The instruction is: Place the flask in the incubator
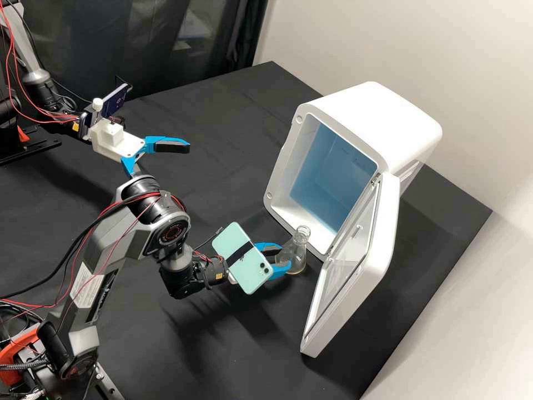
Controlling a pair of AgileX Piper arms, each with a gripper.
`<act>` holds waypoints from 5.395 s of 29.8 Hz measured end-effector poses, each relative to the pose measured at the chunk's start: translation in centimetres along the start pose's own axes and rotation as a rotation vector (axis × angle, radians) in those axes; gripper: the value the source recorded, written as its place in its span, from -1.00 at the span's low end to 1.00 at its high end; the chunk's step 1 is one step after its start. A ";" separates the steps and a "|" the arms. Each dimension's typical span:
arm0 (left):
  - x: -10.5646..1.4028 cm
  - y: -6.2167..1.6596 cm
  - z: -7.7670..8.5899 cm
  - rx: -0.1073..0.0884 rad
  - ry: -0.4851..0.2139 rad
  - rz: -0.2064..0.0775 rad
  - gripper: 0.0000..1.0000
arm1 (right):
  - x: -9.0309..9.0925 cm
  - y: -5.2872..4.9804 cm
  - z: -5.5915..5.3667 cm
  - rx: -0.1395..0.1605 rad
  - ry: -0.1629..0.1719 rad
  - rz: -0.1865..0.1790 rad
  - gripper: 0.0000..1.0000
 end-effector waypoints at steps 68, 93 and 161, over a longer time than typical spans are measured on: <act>0.0 0.00 0.0 0.000 0.000 0.000 1.00 | 0.1 -0.2 0.2 0.027 -0.005 -0.004 -1.00; 0.0 0.00 0.0 0.000 0.000 0.000 1.00 | 0.1 -0.3 0.3 0.034 -0.009 -0.007 -1.00; 0.0 0.00 0.0 0.000 0.000 0.000 1.00 | 5.1 2.4 -7.4 0.151 0.079 0.025 -1.00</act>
